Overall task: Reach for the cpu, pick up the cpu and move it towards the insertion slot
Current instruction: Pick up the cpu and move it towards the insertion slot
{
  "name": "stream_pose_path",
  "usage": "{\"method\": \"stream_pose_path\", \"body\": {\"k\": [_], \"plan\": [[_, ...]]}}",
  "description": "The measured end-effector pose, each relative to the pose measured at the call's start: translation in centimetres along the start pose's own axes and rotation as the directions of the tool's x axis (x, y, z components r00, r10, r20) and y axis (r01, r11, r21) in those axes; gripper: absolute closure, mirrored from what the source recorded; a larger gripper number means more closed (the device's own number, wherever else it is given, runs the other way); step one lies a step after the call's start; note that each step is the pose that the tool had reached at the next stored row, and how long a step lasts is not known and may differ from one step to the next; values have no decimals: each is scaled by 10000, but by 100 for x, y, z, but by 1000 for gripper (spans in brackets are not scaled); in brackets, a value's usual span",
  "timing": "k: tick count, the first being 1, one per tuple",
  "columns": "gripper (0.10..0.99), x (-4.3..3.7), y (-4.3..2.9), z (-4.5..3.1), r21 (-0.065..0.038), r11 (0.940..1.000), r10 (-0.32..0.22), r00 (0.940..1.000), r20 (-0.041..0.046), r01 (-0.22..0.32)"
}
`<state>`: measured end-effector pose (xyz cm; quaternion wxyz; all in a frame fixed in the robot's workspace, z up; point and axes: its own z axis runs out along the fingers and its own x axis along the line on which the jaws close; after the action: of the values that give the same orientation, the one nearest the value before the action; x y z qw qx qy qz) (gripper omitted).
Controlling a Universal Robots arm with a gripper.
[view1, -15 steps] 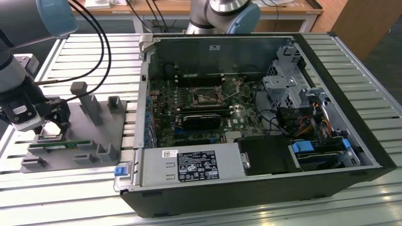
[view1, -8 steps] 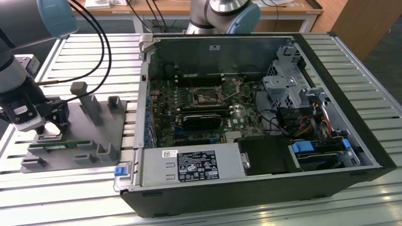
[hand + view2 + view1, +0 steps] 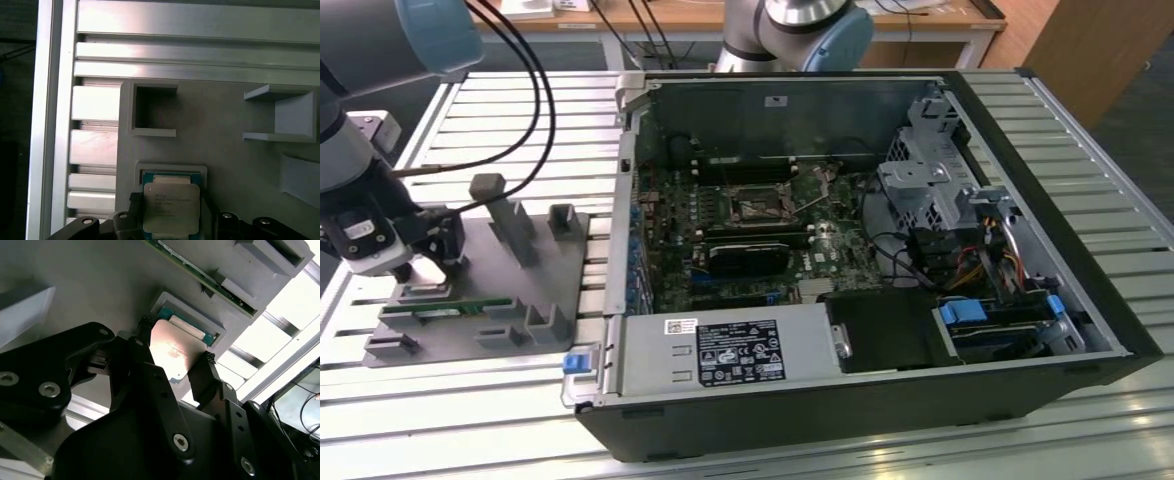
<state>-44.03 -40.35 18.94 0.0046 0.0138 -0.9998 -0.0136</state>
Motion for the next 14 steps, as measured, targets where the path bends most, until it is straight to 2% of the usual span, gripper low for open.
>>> {"method": "stream_pose_path", "body": {"k": [14], "plan": [[541,1,6,-186,0,10000,0,10000,0,0]]}}
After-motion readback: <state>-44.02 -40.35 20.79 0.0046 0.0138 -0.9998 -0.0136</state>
